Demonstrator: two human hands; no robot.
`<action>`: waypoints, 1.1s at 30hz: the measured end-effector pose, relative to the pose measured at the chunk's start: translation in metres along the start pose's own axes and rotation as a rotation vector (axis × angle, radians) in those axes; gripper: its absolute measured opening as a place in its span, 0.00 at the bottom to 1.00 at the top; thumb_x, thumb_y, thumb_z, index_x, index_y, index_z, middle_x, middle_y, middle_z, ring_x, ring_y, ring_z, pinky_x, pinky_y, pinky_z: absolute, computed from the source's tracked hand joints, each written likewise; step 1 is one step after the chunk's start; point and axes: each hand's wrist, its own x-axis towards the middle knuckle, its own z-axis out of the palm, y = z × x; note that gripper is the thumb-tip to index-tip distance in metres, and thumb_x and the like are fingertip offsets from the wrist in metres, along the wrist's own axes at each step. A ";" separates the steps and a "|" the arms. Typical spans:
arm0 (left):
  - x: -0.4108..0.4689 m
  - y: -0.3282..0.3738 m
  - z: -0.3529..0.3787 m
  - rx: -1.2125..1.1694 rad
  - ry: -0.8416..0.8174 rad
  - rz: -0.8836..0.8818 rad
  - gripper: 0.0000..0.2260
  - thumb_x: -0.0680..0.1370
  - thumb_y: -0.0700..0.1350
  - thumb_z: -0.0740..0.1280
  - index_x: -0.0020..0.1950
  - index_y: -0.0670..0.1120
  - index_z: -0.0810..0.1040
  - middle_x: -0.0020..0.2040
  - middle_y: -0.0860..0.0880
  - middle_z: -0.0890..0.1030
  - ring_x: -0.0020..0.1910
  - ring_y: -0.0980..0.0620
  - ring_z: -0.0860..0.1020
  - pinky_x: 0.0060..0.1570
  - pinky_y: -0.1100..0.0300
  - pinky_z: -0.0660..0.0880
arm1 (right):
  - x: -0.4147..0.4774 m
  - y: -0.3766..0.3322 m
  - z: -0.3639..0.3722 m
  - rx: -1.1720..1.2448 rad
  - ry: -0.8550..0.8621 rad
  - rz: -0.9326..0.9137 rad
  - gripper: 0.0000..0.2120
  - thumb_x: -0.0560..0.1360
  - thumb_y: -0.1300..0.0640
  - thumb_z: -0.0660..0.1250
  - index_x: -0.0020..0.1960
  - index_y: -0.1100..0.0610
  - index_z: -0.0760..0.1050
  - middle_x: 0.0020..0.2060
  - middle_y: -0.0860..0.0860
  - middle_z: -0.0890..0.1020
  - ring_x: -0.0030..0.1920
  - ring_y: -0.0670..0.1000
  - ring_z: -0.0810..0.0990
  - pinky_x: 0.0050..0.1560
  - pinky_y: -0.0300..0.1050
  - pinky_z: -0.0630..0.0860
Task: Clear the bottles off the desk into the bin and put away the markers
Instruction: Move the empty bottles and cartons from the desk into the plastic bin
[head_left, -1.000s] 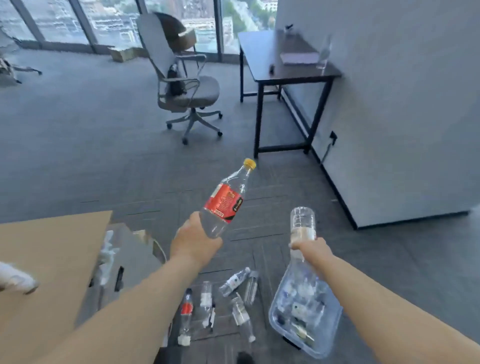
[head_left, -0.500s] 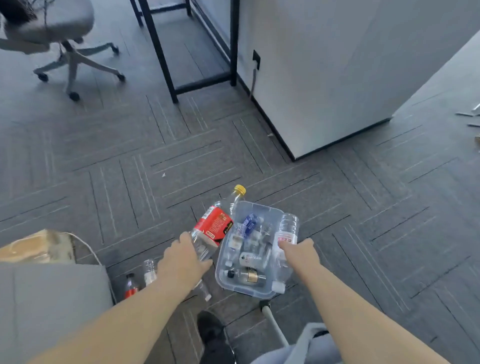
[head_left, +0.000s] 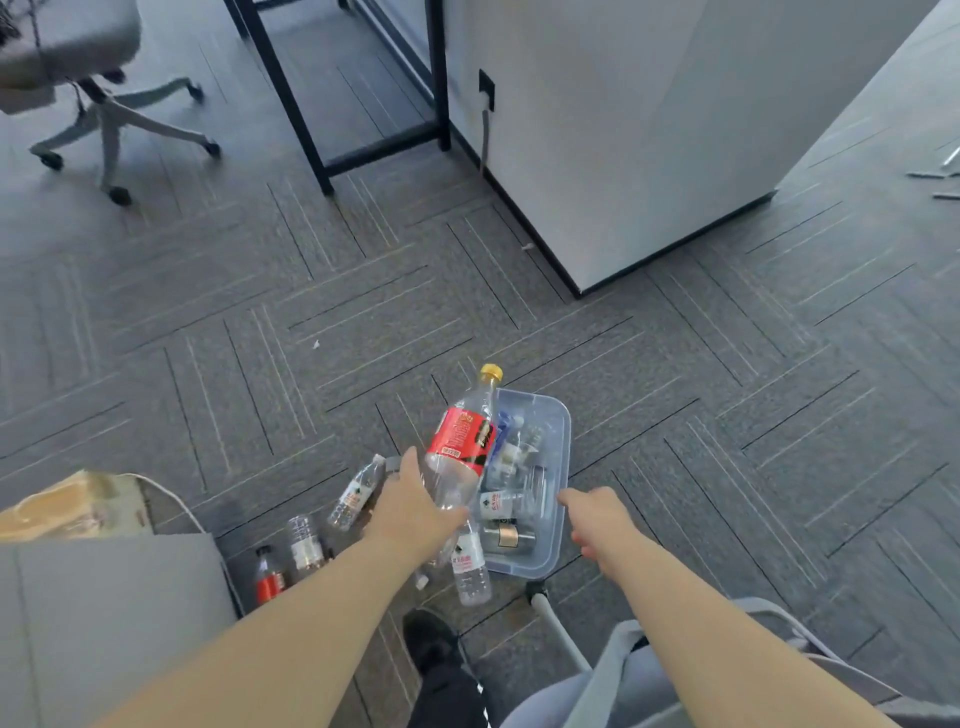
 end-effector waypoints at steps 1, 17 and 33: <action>-0.002 -0.001 -0.004 -0.003 0.003 0.011 0.47 0.70 0.54 0.73 0.79 0.46 0.47 0.75 0.44 0.64 0.71 0.44 0.67 0.67 0.49 0.68 | -0.004 -0.003 0.001 -0.012 -0.004 -0.014 0.23 0.73 0.52 0.63 0.62 0.64 0.68 0.46 0.57 0.75 0.42 0.55 0.73 0.36 0.44 0.69; -0.086 -0.129 -0.102 -0.237 0.237 -0.134 0.37 0.77 0.51 0.67 0.79 0.44 0.51 0.76 0.42 0.61 0.71 0.43 0.67 0.64 0.53 0.68 | -0.107 -0.037 0.091 -0.327 -0.079 -0.275 0.08 0.75 0.56 0.63 0.37 0.56 0.70 0.33 0.52 0.73 0.33 0.51 0.71 0.35 0.43 0.68; -0.518 -0.499 -0.168 -0.610 1.078 -0.680 0.32 0.76 0.50 0.66 0.77 0.44 0.59 0.70 0.41 0.69 0.69 0.43 0.70 0.65 0.54 0.68 | -0.515 0.075 0.430 -0.974 -0.553 -1.056 0.08 0.76 0.56 0.63 0.39 0.56 0.70 0.36 0.53 0.73 0.35 0.52 0.72 0.36 0.42 0.69</action>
